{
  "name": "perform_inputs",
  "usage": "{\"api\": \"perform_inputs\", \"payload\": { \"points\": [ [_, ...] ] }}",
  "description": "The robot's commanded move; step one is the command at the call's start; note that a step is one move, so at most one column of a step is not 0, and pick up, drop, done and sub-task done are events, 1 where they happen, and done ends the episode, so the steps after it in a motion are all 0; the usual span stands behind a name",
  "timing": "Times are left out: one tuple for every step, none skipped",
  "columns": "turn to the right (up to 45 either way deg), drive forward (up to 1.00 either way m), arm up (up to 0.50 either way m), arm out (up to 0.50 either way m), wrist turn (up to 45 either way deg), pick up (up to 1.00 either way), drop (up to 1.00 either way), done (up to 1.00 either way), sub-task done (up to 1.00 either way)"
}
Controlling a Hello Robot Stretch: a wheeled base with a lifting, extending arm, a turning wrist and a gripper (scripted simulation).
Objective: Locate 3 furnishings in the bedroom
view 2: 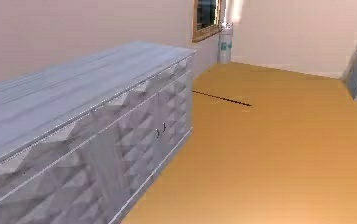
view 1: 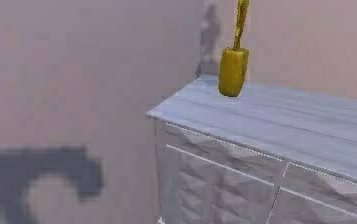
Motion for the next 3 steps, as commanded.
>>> {"api": "perform_inputs", "payload": {
  "points": [
    [45.0, 0.00, 0.00, 0.00, 0.0, 0.00, 0.00, 0.00, 0.00],
    [21.0, 0.00, 0.00, 0.00, 0.0, 0.00, 0.00, 0.00, 0.00],
    [0.0, 0.00, 0.00, 0.00, 0.0, 0.00, 0.00, 0.00, 1.00]
  ]
}}
